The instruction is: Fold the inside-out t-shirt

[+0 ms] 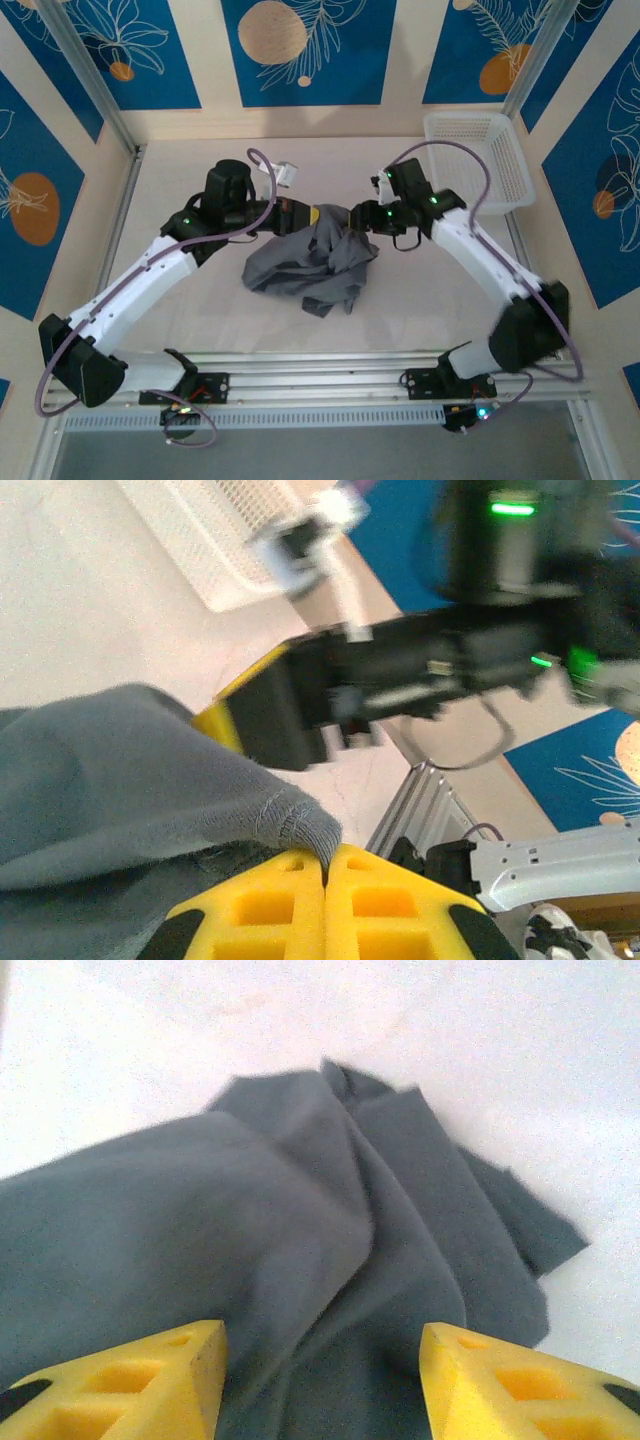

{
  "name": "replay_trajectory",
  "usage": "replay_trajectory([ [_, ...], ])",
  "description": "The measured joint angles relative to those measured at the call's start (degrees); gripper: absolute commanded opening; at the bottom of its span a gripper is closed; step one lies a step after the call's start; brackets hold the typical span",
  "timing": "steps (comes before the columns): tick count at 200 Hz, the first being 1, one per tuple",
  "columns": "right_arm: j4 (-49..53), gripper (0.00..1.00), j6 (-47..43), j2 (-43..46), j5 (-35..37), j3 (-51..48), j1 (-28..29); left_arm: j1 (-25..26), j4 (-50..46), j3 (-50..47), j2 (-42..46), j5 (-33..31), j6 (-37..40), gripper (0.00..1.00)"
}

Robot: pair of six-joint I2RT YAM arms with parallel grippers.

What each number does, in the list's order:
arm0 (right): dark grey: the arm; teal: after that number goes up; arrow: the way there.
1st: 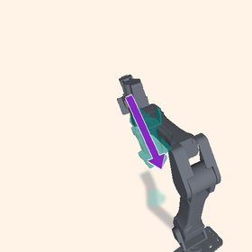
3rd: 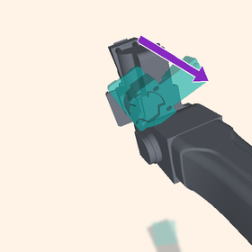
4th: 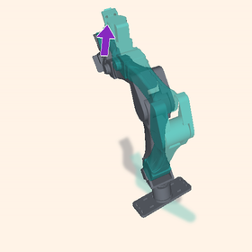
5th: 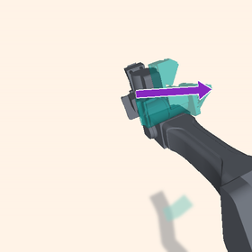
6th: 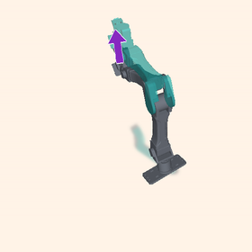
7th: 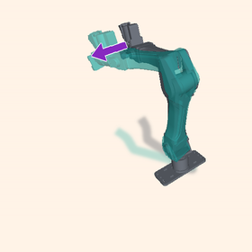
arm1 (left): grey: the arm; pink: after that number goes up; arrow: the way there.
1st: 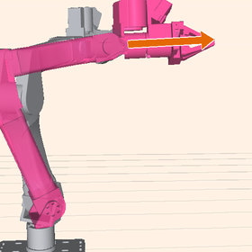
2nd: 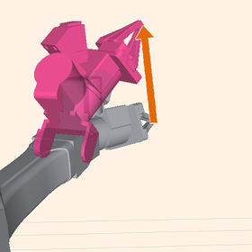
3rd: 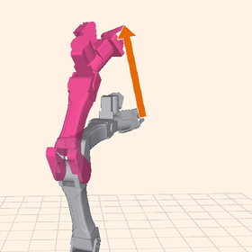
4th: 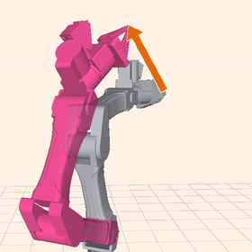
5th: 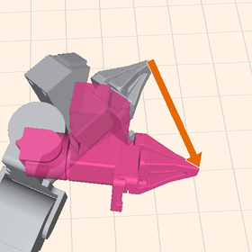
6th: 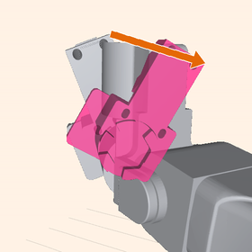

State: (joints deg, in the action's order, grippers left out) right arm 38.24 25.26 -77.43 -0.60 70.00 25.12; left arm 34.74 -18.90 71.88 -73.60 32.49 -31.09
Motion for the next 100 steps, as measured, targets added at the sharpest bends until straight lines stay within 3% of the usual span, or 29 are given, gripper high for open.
replay_trajectory([
  [28, -10.3, 0.52, -4.5, 17.8, 8.7, -8.6, 12.9, -0.3, -3.5, 0.8, 0.0, -1.1, -1.6, 0.0],
  [45, -18.8, 0.47, -6.6, 23.1, 13.4, -14.2, 22.3, -0.4, -4.6, 1.8, 0.0, -1.4, -2.3, 0.0],
  [71, -28.5, 0.46, -9.6, 17.6, 26.4, -16.9, 31.2, -0.4, -6.0, 4.0, -0.2, -1.9, -3.2, 0.0],
  [87, -33.5, 0.49, -11.8, 10.7, 33.7, -17.2, 31.7, -0.4, -6.1, 5.0, -0.2, -2.3, -3.6, 0.0],
  [100, -36.4, 0.6, -14.5, 5.7, 36.6, -17.4, 30.5, -0.4, -6.4, 5.5, -0.2, -2.6, -4.0, 0.0],
])
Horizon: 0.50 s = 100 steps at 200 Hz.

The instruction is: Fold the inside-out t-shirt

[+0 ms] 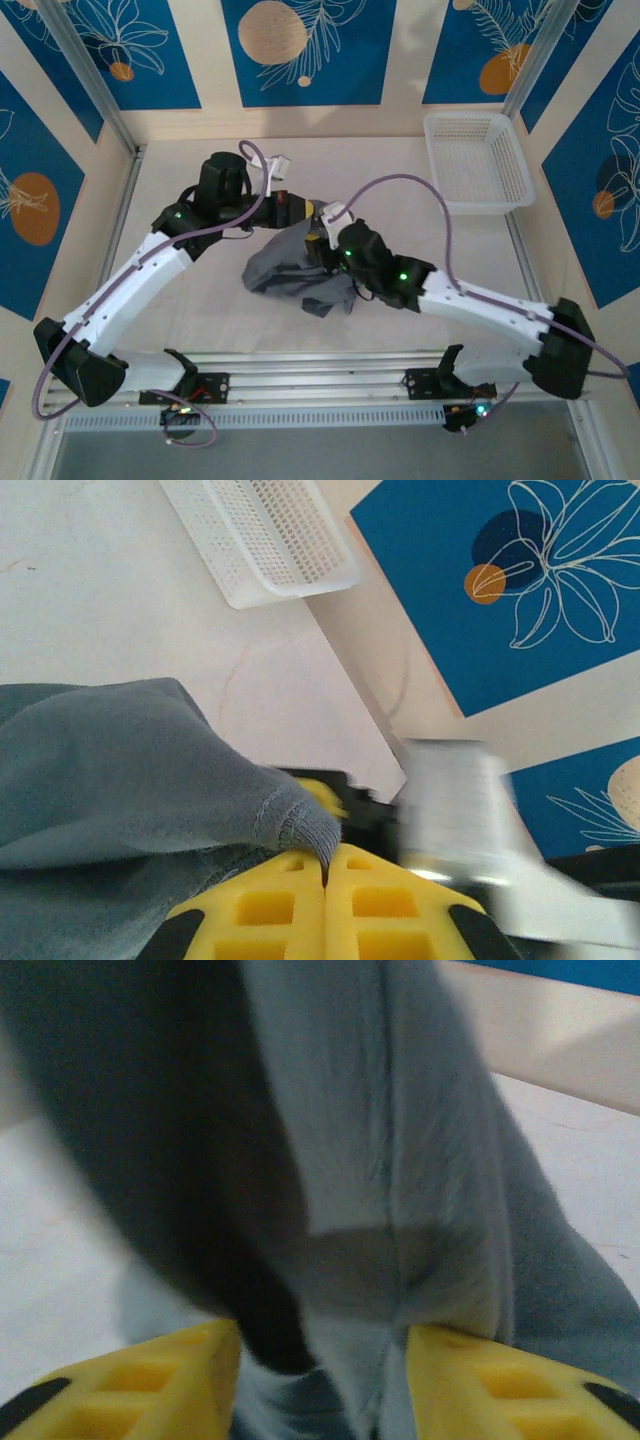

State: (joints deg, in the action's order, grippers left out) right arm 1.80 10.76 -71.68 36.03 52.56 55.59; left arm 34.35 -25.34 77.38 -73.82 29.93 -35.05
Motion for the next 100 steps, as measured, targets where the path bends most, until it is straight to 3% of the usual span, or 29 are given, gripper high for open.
replay_trajectory([
  [12, -1.8, 0.68, -2.8, -3.4, 1.3, 0.1, -0.9, 0.0, -0.7, 0.3, 0.0, -0.2, 0.0, 0.0],
  [38, -2.1, 0.7, -5.5, -10.5, 5.3, 3.8, -2.3, -0.3, -1.4, 0.4, 0.0, -2.0, 0.0, 0.0],
  [74, 0.7, 0.52, -5.3, -16.3, 9.5, 10.0, -4.8, -2.3, -2.4, 1.6, 0.1, -5.6, -0.5, 0.0],
  [100, 8.2, 0.5, -0.4, -15.6, 3.4, 10.8, -10.6, -6.6, -7.6, 3.2, 1.8, -6.1, 0.3, 0.0],
])
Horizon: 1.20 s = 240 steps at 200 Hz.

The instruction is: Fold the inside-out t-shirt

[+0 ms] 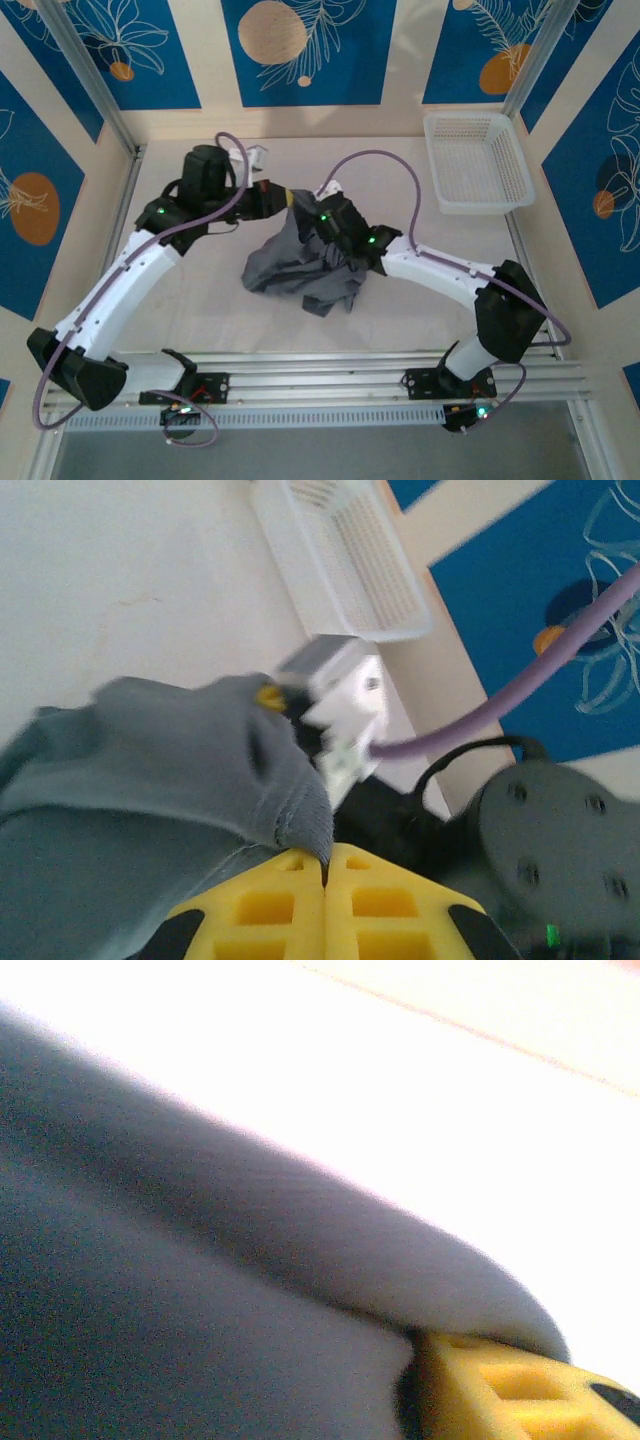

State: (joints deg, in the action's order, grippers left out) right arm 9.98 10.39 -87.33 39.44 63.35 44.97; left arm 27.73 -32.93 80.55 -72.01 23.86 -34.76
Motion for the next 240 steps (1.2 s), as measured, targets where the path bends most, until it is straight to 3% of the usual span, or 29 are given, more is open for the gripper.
replay_trajectory([
  [35, 7.8, 0.5, 4.3, 5.4, -18.1, -4.1, -10.5, -9.0, -6.1, 2.8, 2.6, 0.3, 2.4, 0.0],
  [60, 12.7, 0.3, 4.9, 8.4, -32.3, -5.9, -15.6, -9.5, -7.5, 3.8, 3.0, 2.1, 3.7, 0.0],
  [87, 15.2, 0.15, 6.0, 12.8, -43.9, -6.0, -15.8, -9.8, -6.8, 3.1, 3.0, 3.7, 3.7, 0.0],
  [102, 16.3, 0.0, 7.0, 15.2, -48.2, -5.0, -15.7, -10.0, -6.3, 1.9, 3.0, 4.1, 3.7, 0.0],
  [143, 17.0, 0.0, 11.9, 17.0, -54.3, 3.0, -17.1, -10.8, -8.7, 2.9, 1.6, 2.3, 5.6, 0.0],
  [188, 18.1, 0.0, 18.1, 16.0, -58.0, 22.6, -20.1, -11.6, -11.6, 21.1, -4.6, 1.1, 8.4, 0.0],
  [215, 16.5, 0.0, 20.1, 14.7, -55.8, 40.6, -25.2, -12.0, -9.9, 34.6, -6.2, -3.7, 9.9, 0.0],
  [240, 13.6, 0.0, 20.1, 17.1, -52.7, 44.3, -23.6, -12.0, -3.7, 35.6, -2.3, -7.6, 9.7, 0.0],
])
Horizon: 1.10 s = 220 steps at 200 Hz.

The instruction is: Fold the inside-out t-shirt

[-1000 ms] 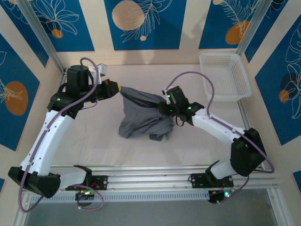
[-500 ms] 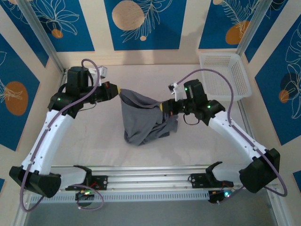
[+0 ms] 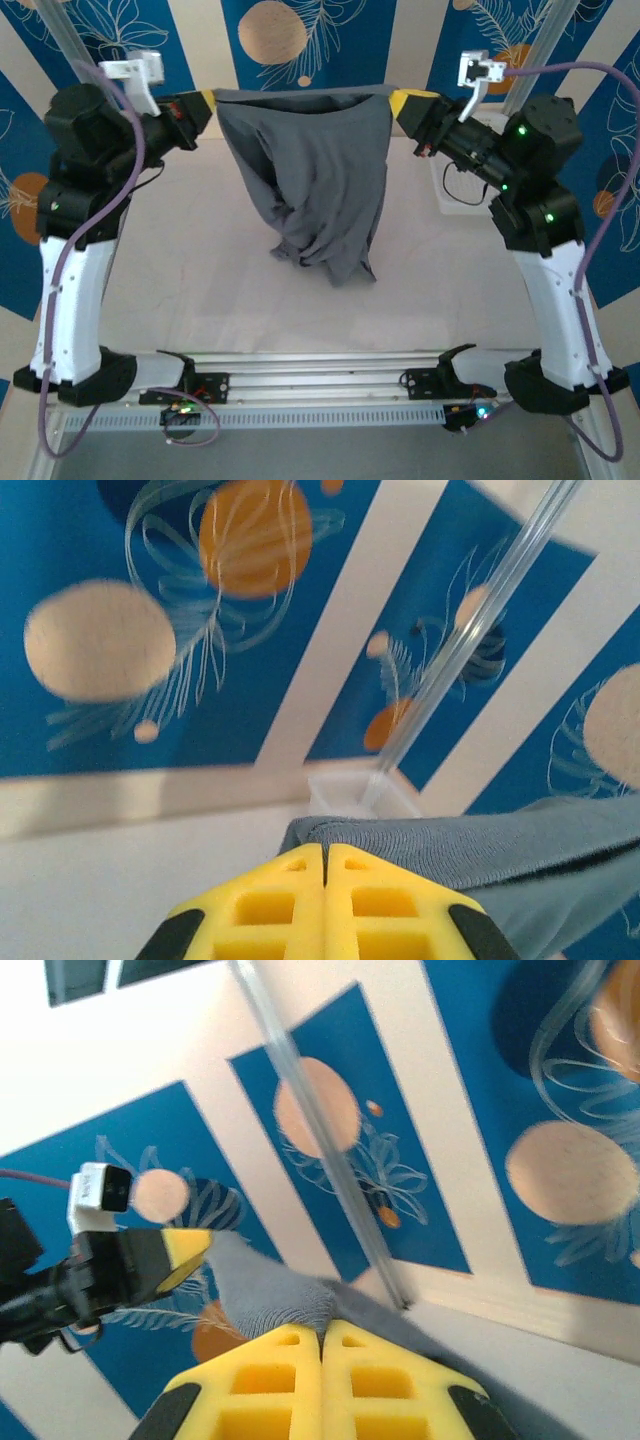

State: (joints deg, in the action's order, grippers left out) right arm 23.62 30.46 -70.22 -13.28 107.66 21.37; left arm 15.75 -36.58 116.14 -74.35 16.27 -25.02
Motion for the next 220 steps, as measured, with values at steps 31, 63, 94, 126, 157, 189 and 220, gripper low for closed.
replay_trajectory([
  [31, 9.1, 0.0, -0.2, -7.7, 1.5, 18.1, 0.7, 0.0, 3.4, 1.9, 0.5, -0.6, -0.9, 0.0],
  [63, 11.2, 0.0, 0.0, -9.1, 1.7, 22.7, 0.6, 0.0, 5.3, 3.4, -2.2, 2.8, -2.7, 0.0],
  [94, 12.6, 0.0, 1.0, -9.4, 0.6, 26.9, 0.6, 0.0, 5.8, 1.4, -2.3, 5.3, -4.0, 0.0],
  [126, 16.7, 0.0, 2.6, -10.3, 1.5, 21.8, -4.6, 0.0, 4.4, -2.4, -0.7, 4.3, -4.1, 0.0],
  [157, 13.6, 0.06, 4.3, -11.2, 0.2, -2.9, -10.3, 0.2, 8.5, -16.0, 1.0, 8.4, -8.0, 0.0],
  [189, 13.6, 0.36, 3.1, -21.6, 1.5, -22.4, -11.0, 3.6, 13.9, -34.6, -2.2, 9.4, -12.6, 0.0],
  [220, 17.5, 0.49, 1.4, -25.9, 4.0, -24.6, -11.1, 6.5, 14.3, -42.0, -8.8, 6.1, -13.6, 0.0],
])
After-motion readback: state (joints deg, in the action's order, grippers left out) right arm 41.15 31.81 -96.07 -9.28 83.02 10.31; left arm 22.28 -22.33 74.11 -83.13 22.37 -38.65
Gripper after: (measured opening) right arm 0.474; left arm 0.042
